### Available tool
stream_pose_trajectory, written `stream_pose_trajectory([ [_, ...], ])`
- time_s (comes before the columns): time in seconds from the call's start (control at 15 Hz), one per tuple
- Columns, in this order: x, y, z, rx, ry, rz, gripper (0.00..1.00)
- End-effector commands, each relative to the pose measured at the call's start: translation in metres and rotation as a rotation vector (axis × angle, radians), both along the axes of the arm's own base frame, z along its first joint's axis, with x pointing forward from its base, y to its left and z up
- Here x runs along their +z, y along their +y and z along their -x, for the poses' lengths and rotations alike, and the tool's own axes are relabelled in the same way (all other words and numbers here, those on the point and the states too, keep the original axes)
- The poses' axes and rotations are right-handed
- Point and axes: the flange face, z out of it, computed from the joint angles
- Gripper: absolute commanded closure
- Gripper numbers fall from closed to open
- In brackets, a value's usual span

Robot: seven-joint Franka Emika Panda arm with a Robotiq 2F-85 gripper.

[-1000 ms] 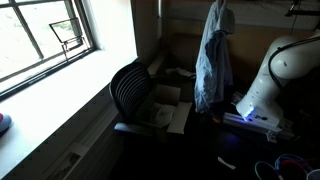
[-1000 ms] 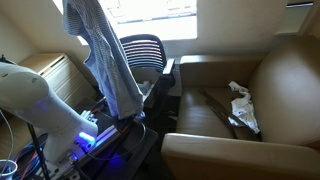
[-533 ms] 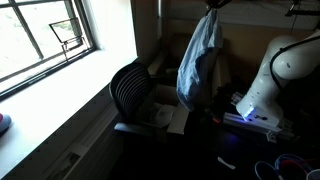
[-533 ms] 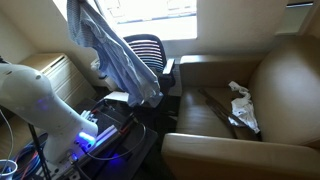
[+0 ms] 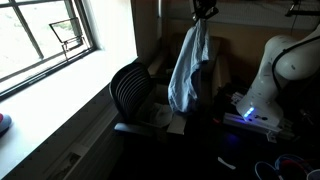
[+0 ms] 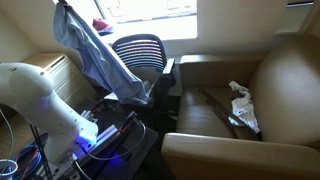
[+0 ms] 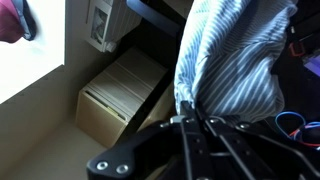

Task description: Put the clothes on the couch on the chair

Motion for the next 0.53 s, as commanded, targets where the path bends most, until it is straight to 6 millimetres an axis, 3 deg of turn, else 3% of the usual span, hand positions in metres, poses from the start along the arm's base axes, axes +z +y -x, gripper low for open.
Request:
stream_pose_trajectory([
  [0.0,0.002,-0.002,0.0,-0.004,-0.001,-0.001,0.99],
  [0.07,-0.007,-0.004,-0.002,-0.015,-0.02,-0.028,0.99],
  [0.2,-0.007,0.015,-0.006,-0.01,-0.136,-0.1,0.99],
  [0.47,0.009,0.077,-0.015,0.022,-0.3,-0.221,0.99],
])
